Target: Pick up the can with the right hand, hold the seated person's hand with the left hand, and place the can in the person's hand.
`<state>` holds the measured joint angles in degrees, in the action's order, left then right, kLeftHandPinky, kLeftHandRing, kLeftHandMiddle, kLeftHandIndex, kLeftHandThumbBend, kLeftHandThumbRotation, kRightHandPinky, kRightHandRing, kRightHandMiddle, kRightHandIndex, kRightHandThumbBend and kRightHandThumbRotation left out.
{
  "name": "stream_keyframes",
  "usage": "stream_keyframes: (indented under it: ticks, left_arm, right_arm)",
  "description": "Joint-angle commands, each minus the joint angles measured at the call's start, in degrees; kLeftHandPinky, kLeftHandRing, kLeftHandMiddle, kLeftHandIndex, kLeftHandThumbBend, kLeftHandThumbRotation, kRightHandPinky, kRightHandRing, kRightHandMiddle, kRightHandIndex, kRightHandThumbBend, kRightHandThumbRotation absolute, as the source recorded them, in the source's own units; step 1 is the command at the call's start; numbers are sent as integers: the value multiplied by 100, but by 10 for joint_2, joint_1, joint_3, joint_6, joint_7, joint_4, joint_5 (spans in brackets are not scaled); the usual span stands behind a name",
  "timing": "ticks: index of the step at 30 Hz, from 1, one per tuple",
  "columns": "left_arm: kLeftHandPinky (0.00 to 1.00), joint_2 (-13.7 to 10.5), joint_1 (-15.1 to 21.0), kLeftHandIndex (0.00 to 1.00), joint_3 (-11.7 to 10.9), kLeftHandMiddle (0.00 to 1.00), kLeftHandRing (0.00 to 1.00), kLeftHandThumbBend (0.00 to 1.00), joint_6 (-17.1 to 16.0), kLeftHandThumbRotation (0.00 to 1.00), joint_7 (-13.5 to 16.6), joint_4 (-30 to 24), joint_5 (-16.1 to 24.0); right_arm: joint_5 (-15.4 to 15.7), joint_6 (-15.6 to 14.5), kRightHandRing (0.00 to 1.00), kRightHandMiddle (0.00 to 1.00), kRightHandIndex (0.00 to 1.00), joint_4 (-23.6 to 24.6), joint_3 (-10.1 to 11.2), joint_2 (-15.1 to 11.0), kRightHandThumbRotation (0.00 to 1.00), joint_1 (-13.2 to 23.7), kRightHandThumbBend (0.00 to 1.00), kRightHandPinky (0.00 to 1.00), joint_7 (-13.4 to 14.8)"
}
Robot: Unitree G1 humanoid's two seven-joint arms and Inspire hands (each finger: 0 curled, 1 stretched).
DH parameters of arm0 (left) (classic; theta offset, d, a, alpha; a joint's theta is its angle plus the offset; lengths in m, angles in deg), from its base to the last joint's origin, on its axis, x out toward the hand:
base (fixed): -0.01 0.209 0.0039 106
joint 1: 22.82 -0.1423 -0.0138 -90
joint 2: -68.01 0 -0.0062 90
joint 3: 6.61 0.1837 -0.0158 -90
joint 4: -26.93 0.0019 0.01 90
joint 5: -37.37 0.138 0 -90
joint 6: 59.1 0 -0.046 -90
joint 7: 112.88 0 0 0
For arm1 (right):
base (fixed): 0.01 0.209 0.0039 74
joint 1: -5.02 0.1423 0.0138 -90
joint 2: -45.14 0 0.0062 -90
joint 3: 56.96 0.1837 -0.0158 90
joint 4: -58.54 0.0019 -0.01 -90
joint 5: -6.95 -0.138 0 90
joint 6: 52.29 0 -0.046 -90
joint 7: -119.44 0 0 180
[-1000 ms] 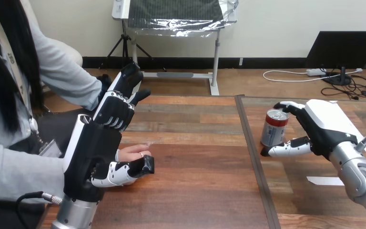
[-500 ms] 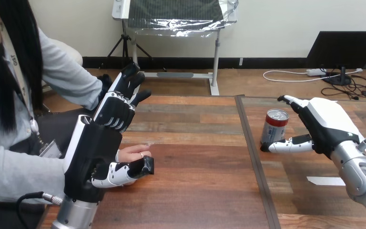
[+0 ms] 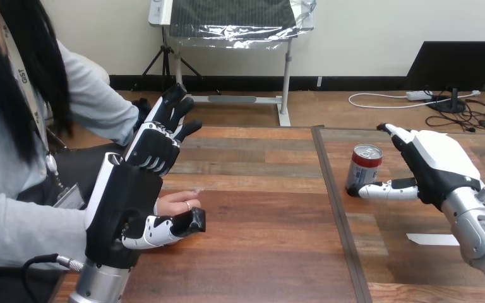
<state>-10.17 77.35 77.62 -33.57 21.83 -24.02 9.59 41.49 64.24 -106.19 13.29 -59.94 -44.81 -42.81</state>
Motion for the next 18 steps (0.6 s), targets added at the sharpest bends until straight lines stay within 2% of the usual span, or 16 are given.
stream_keyframes:
  ticks: [1, 18]
  left_arm:
    - [89, 3, 30, 95, -8, 98, 97, 100, 1, 50, 0, -7, -10]
    - [89, 2, 24, 94, -7, 98, 96, 100, -5, 50, 7, -15, -3]
  right_arm:
    - [-11, -5, 99, 95, 96, 1, 11, -6, 65, 43, 100, 97, 3]
    - [-3, -41, 98, 95, 95, -13, 3, 4, 66, 59, 100, 96, -4]
